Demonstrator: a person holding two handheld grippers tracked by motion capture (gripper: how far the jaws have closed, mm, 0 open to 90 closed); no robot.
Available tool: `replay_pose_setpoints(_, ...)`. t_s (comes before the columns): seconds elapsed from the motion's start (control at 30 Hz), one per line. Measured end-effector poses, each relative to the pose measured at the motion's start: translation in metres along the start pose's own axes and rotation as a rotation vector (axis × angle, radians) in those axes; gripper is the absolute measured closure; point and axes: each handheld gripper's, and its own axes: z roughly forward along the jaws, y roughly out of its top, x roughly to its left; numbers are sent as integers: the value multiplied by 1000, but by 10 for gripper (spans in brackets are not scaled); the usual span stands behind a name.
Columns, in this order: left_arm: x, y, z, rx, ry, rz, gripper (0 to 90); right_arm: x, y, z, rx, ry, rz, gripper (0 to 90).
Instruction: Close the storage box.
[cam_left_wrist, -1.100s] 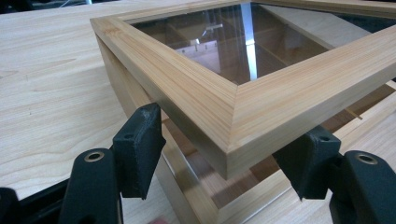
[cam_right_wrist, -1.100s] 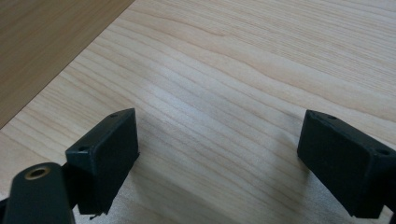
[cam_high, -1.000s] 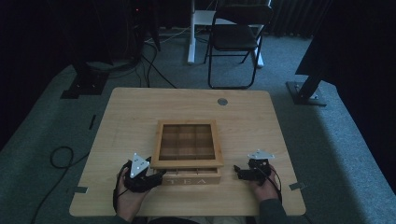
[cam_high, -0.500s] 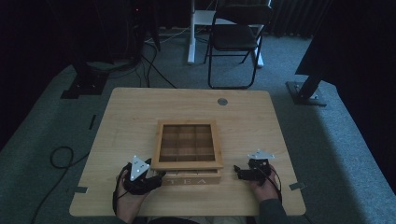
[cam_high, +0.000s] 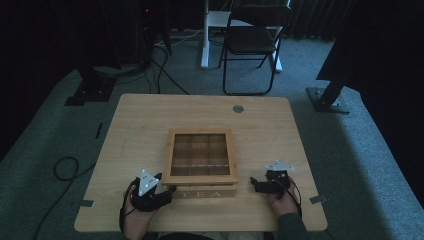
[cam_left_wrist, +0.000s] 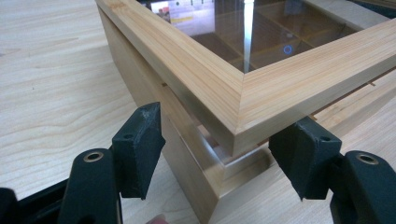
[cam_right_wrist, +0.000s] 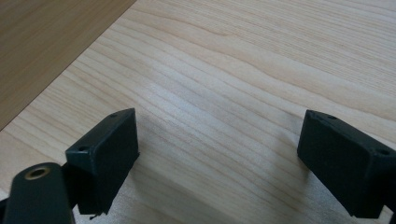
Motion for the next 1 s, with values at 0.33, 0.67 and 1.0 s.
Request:
replay_pose_setpoints(0.33, 0, -5, -1, 7, -6, -12, 354, 0, 0, 0, 0, 0, 0, 121)
replay_pose_setpoints(0.67, 1, -8, -4, 4, -10, -15, 354, 0, 0, 0, 0, 0, 0, 120)
replay_pose_setpoints(1.0, -1, -13, -4, 24, -17, -12, 354, 0, 0, 0, 0, 0, 1, 121)
